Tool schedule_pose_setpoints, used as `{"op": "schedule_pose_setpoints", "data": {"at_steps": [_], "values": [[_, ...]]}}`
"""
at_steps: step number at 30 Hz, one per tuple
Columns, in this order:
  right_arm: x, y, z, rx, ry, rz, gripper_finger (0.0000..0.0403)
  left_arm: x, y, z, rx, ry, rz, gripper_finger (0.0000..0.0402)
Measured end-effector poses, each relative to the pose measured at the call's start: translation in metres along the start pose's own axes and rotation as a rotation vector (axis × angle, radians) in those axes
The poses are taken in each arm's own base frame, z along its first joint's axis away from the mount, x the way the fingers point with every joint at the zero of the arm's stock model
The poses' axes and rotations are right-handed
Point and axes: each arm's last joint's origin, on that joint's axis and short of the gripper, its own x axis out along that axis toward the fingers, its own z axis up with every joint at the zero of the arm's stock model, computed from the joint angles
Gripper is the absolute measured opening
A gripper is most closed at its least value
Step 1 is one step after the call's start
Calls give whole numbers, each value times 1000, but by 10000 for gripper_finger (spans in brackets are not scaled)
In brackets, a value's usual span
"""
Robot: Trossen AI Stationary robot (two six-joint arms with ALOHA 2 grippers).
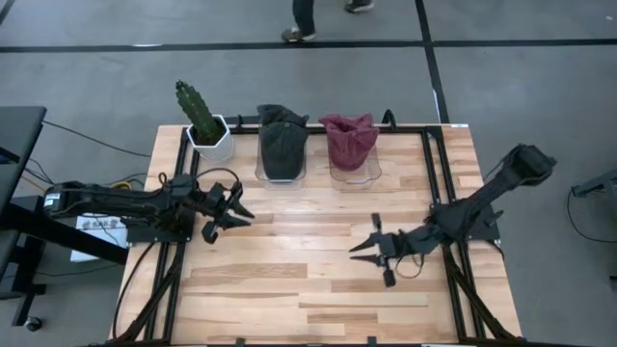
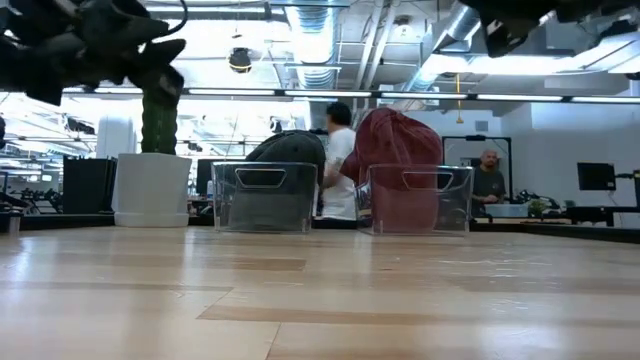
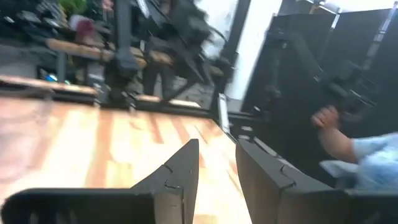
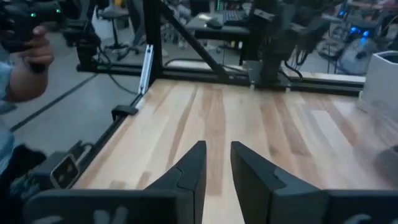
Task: Pick & Place hat
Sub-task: Return to Home Position
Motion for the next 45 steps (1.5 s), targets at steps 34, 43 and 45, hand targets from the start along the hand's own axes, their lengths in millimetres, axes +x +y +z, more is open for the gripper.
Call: {"op": "schedule_pose_setpoints", "data": {"at_steps": [34,43,45], "values": [[-110,-72,-84,114,-102,-108,66,-14,-21,9,54,-313,-59,103],[-111,-71,-89,109,-61,-106,66,-11,-13,-1,25,-211,-1,103],[-111,-71,-89,135,-62,-107,66,-11,-13,-1,27,-211,-3,103]]}}
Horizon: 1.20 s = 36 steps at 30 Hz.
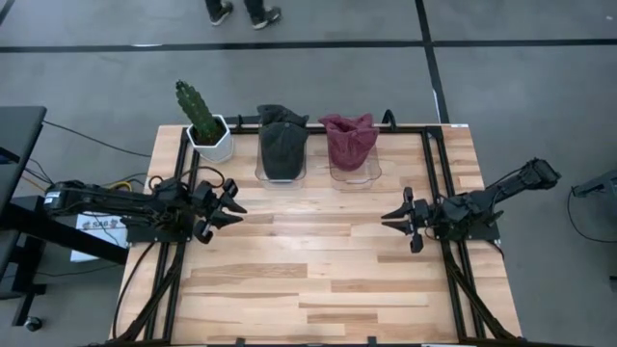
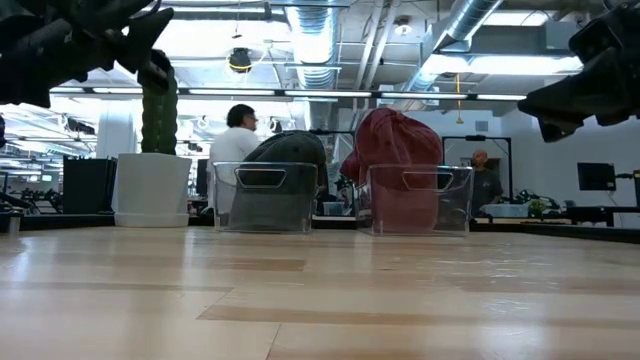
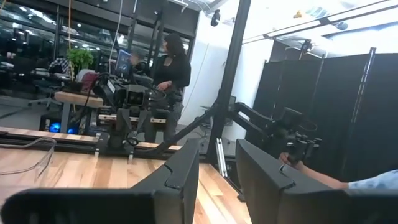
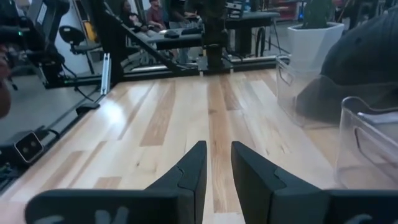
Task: Pick & Place hat
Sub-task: Return to Home Position
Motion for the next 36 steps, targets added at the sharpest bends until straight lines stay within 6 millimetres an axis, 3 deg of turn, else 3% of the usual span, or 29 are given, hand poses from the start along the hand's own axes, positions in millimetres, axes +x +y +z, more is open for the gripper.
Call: {"op": "schedule_pose_setpoints", "data": {"at_steps": [20,25,36], "values": [[0,0,0,54,-3,0,66,0,0,1,5,-6,-2,103],[0,0,0,54,-3,0,66,0,-9,3,-1,-27,-69,103],[0,0,0,54,-2,1,66,-16,-26,30,61,-250,-164,103]]}}
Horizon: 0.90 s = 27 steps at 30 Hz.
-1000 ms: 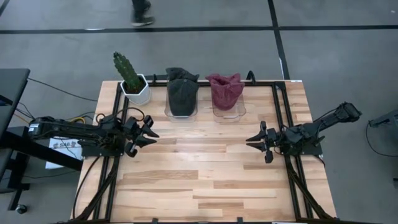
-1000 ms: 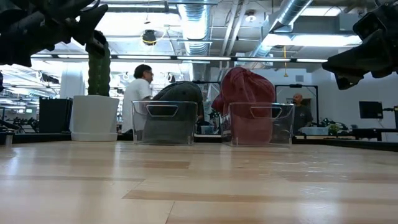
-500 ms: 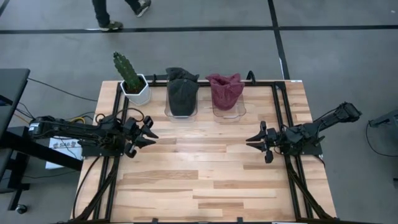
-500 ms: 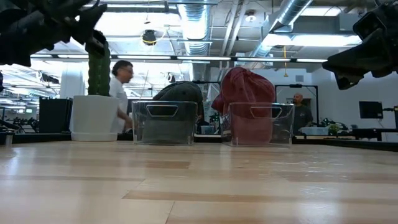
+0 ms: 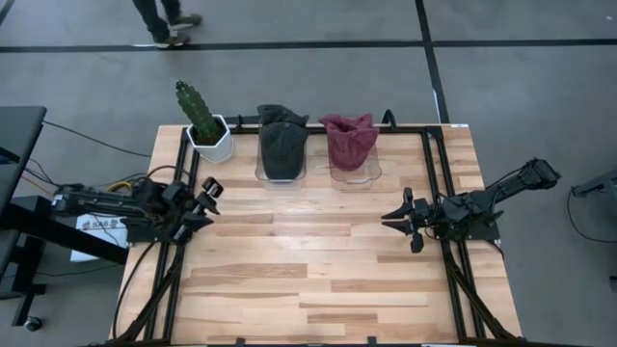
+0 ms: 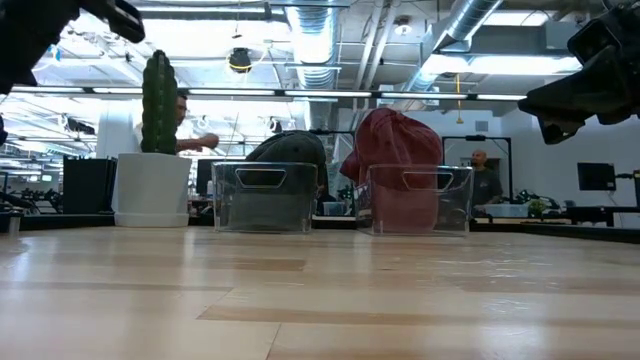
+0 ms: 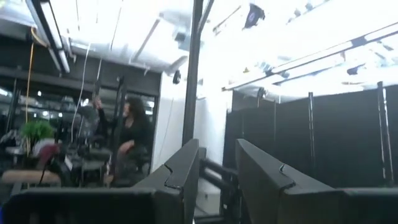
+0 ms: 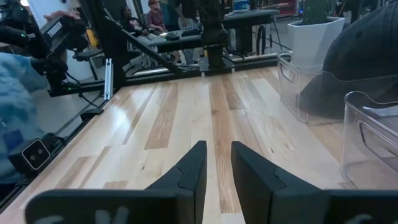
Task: Pick & Place hat
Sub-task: Return to Home Position
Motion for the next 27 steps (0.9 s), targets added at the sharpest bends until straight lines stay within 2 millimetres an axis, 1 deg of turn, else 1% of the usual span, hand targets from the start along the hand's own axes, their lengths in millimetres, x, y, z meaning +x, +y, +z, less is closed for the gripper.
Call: {"op": "schedule_pose_setpoints", "data": {"at_steps": [5,27], "values": [[0,0,0,0,0,0,66,-2,-2,4,12,-32,-9,103],[0,0,0,0,1,0,66,-2,-2,4,12,-31,-9,103]]}}
